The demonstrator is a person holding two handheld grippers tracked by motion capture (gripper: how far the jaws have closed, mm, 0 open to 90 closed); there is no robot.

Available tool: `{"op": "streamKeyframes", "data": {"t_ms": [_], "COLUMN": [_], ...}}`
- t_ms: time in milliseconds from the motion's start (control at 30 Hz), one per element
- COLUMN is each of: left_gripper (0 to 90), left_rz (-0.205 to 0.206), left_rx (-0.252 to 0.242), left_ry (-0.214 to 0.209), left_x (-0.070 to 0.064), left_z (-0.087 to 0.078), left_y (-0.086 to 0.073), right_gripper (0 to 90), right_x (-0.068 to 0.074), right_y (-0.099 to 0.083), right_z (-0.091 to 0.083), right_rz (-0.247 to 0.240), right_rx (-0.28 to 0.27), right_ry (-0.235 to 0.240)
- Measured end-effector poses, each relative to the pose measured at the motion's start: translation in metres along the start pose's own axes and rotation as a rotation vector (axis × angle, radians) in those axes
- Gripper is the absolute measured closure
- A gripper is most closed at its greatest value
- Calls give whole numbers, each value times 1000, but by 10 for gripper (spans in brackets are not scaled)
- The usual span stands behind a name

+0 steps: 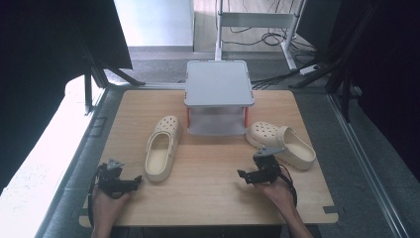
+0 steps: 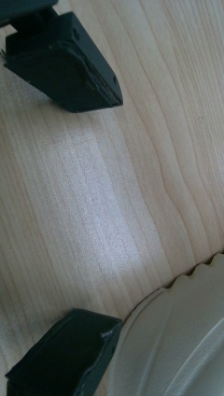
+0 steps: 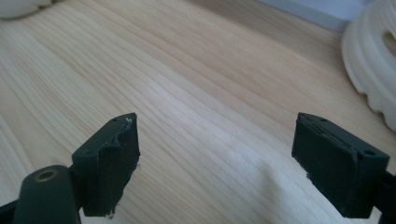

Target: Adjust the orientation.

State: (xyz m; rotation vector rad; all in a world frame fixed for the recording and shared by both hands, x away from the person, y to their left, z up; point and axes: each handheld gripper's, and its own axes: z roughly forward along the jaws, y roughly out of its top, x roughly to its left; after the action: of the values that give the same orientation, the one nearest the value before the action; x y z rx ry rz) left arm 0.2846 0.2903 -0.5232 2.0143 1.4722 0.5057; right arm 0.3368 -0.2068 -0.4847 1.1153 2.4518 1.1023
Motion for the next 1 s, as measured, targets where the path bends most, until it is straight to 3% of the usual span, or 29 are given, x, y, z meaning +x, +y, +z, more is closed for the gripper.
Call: {"op": "streamKeyframes", "data": {"t_ms": [200, 500, 667, 1000], "left_gripper": [0, 0, 0, 0], "left_rz": [0, 0, 0, 1], "left_rx": [0, 0, 0, 1], "left_ry": [0, 0, 0, 0], "left_x": [0, 0, 0, 0], "left_z": [0, 0, 0, 0], "left_y": [0, 0, 0, 0], "right_gripper": [179, 201, 195, 182], "right_x": [10, 26, 38, 61], "right_y": [23, 57, 77, 113], "right_z": [5, 25, 36, 61], "right_rz": [-19, -61, -105, -125], "right_rx": [-23, 15, 19, 15], "right_ry": [52, 114, 138, 173]}}
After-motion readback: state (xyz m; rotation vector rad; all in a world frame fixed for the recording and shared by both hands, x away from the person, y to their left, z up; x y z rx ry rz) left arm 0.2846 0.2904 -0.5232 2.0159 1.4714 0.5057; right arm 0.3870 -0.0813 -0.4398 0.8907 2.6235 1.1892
